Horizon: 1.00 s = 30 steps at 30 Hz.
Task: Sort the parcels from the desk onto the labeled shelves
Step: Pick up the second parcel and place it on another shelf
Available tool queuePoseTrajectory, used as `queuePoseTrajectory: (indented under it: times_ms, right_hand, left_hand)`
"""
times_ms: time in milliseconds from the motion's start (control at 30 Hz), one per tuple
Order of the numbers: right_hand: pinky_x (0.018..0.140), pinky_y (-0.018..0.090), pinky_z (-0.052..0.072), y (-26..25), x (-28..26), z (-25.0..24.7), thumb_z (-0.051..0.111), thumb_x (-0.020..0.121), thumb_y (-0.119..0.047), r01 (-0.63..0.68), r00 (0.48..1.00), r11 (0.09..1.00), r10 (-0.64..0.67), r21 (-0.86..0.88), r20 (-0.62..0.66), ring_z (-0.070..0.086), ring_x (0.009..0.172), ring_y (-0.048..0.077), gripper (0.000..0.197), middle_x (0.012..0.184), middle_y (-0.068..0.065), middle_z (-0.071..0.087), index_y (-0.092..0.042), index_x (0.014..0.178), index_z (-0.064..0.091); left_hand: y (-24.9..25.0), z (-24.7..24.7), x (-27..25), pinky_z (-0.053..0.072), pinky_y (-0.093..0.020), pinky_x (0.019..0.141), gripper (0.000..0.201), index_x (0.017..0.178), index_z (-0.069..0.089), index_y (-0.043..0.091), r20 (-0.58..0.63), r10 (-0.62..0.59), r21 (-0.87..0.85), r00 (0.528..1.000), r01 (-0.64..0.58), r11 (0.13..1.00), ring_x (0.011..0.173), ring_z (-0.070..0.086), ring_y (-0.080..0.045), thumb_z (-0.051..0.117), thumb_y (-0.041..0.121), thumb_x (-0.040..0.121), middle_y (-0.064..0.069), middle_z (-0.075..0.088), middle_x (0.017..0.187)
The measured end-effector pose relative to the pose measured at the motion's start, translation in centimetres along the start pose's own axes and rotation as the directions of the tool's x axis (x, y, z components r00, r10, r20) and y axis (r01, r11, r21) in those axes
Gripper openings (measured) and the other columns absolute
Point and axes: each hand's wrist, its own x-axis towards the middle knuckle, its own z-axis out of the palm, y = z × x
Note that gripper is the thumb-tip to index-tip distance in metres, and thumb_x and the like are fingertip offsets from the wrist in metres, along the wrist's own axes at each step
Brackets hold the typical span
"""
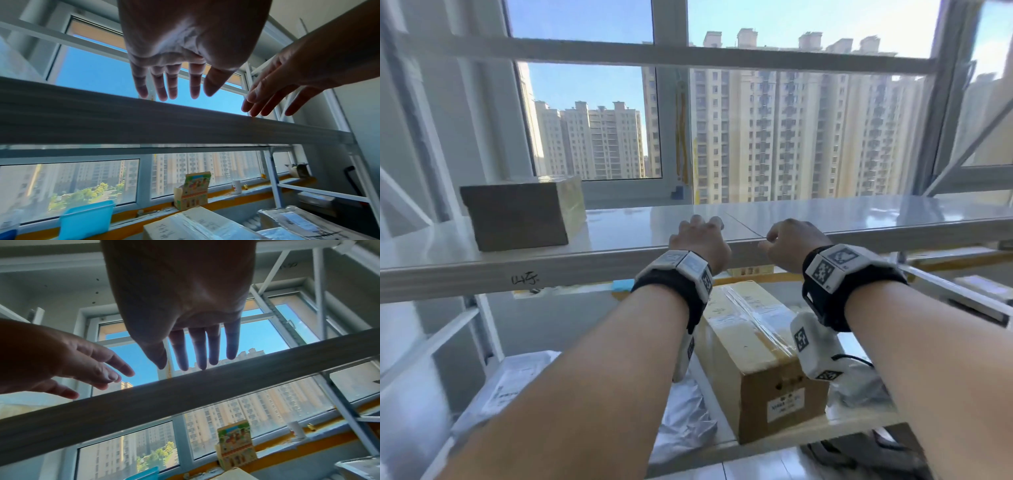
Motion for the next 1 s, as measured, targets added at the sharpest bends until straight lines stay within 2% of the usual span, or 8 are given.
queuePoseTrajectory:
  times_ms: [200,433,500,600,667,800,900,1000]
  right_hand:
    - [0.084,0.038,0.052,7.9,-0.6,-1.7,0.050,0.097,-0.032,-0.064,0.998,0.998,0.065,0.029,-0.023,0.064,0.099,0.027,0.033,0.106,0.009,0.073,-0.010,0.109,0.071]
    - [0.090,0.035,0.045,20.8,-2.3,-4.2,0.047,0.098,-0.036,-0.149,0.989,0.988,0.149,-0.036,-0.005,0.061,0.118,0.030,0.038,0.127,0.010,0.068,-0.014,0.121,0.068]
    - [0.090,0.034,0.046,25.2,-2.7,-5.0,0.046,0.098,-0.036,-0.178,0.984,0.982,0.179,-0.056,0.015,0.062,0.116,0.031,0.039,0.127,0.012,0.067,-0.013,0.120,0.069]
    - [0.076,0.031,0.043,31.8,-3.6,-6.0,0.047,0.096,-0.035,-0.211,0.976,0.974,0.214,-0.078,0.035,0.064,0.103,0.031,0.036,0.117,0.014,0.070,-0.011,0.105,0.072]
    - [0.073,0.030,0.039,35.8,-4.3,-6.4,0.048,0.096,-0.035,-0.231,0.972,0.970,0.234,-0.082,0.035,0.062,0.097,0.030,0.033,0.114,0.013,0.071,-0.011,0.100,0.070]
    - [0.073,0.032,0.043,42.8,-6.3,-6.2,0.047,0.097,-0.038,-0.293,0.955,0.955,0.295,-0.051,0.025,0.061,0.092,0.031,0.036,0.112,0.013,0.071,-0.012,0.107,0.072]
    - [0.082,0.035,0.050,47.7,-7.5,-5.2,0.050,0.096,-0.034,-0.350,0.935,0.937,0.349,-0.010,0.065,0.064,0.107,0.034,0.032,0.118,0.016,0.070,-0.010,0.102,0.070]
    - [0.087,0.036,0.051,52.4,-8.3,-4.2,0.049,0.095,-0.031,-0.418,0.907,0.909,0.417,0.001,0.066,0.064,0.109,0.034,0.034,0.118,0.015,0.071,-0.009,0.107,0.073]
  left_hand:
    - [7.8,3.5,0.6,0.039,-0.045,0.103,0.044,0.137,0.050,0.022,-0.019,0.100,0.007,0.995,-0.100,0.995,0.127,0.045,-0.029,0.045,0.021,0.093,-0.009,0.051,0.136]
    - [20.4,9.6,0.3,0.040,-0.044,0.103,0.044,0.134,0.052,0.019,-0.044,0.227,-0.018,0.973,-0.228,0.974,0.125,0.048,-0.029,0.049,0.023,0.090,-0.008,0.051,0.133]
    - [24.5,11.5,0.0,0.039,-0.044,0.102,0.044,0.134,0.052,0.021,-0.015,0.238,-0.031,0.971,-0.238,0.971,0.127,0.046,-0.030,0.050,0.024,0.089,-0.008,0.051,0.135]
    - [30.6,14.3,-0.4,0.040,-0.043,0.100,0.044,0.134,0.052,0.022,0.019,0.252,-0.050,0.967,-0.251,0.967,0.127,0.045,-0.030,0.051,0.025,0.090,-0.008,0.051,0.135]
    - [34.4,16.1,-0.8,0.039,-0.044,0.102,0.044,0.135,0.052,0.022,0.037,0.259,-0.070,0.965,-0.256,0.964,0.130,0.043,-0.031,0.050,0.025,0.091,-0.009,0.049,0.138]
    - [41.5,20.6,-2.0,0.039,-0.045,0.105,0.045,0.138,0.047,0.024,0.155,0.296,-0.109,0.943,-0.281,0.953,0.134,0.040,-0.030,0.047,0.028,0.094,-0.008,0.043,0.144]
    - [45.9,24.4,-3.0,0.039,-0.045,0.103,0.044,0.140,0.045,0.023,0.240,0.316,-0.136,0.918,-0.291,0.947,0.134,0.038,-0.029,0.044,0.027,0.096,-0.007,0.042,0.144]
    - [49.4,28.0,-3.7,0.038,-0.045,0.103,0.044,0.139,0.045,0.022,0.325,0.326,-0.192,0.888,-0.276,0.942,0.133,0.038,-0.030,0.043,0.025,0.095,-0.008,0.043,0.143]
